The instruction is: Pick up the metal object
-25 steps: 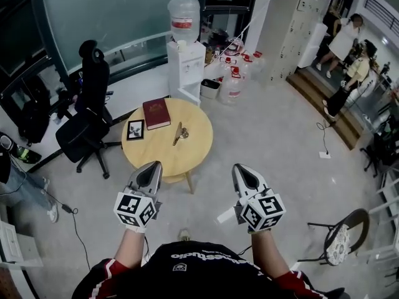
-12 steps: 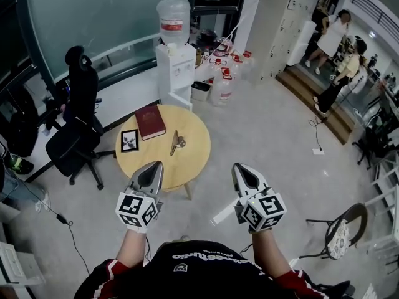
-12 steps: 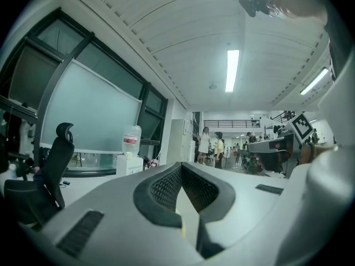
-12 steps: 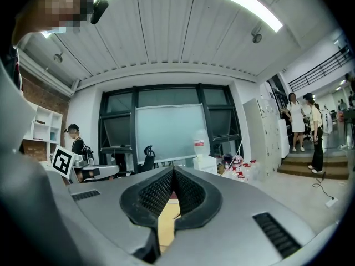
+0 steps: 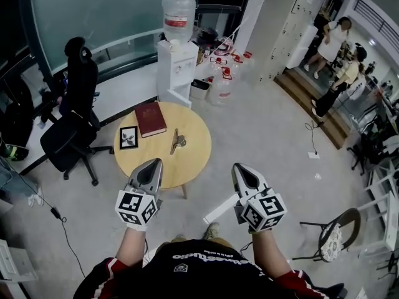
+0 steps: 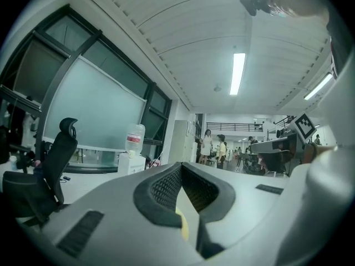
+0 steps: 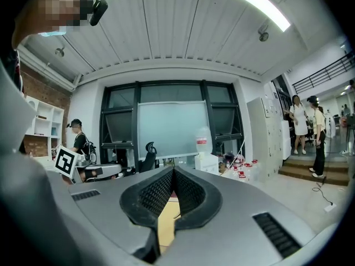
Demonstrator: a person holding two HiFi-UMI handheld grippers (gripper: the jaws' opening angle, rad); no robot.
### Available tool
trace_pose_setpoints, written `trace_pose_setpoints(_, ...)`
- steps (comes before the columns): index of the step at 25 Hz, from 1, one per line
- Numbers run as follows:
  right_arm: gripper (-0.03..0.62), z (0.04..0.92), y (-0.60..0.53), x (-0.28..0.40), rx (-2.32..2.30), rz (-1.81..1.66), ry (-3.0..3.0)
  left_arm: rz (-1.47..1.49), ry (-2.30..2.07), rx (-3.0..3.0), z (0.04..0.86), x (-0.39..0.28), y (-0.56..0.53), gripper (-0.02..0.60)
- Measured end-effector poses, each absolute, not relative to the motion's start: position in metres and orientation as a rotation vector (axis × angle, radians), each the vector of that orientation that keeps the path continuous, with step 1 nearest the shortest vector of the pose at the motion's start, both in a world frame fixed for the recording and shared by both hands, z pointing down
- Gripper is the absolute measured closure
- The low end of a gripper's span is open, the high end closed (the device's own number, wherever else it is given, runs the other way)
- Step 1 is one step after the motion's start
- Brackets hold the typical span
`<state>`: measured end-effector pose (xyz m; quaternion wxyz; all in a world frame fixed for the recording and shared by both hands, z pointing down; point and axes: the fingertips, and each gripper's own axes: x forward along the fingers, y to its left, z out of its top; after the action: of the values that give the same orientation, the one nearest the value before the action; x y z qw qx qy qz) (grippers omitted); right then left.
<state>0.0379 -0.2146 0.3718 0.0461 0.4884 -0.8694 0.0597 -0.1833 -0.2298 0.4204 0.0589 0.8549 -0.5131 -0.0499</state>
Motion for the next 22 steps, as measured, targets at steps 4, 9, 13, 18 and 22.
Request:
trace_pose_setpoints(4,0.568,0.378,-0.219,0.036,1.477,0.187,-2.657,-0.148,-1.549,2.583,0.428,-0.181,-0.232,0.565)
trace_pose_setpoints(9,0.568,0.373,-0.234,0.042,1.482,0.174,-2.677,-0.152,-1.547,2.601,0.424,-0.169,-0.240,0.565)
trace_pose_setpoints(13,0.568,0.368,-0.249,0.045,1.483,0.164,-2.703,-0.150,-1.554,2.621,0.414,-0.165,-0.256,0.565)
trace_pose_setpoints(18,0.568,0.366,-0.268,0.053,1.454,0.159,-2.729,-0.159,-1.557,2.640,0.403,-0.154,-0.272,0.565)
trace_pose_setpoints(22,0.568,0.358,-0.284,0.054,1.434,0.154,-2.756,-0.155,-1.589,2.644,0.394,-0.153,-0.286,0.565)
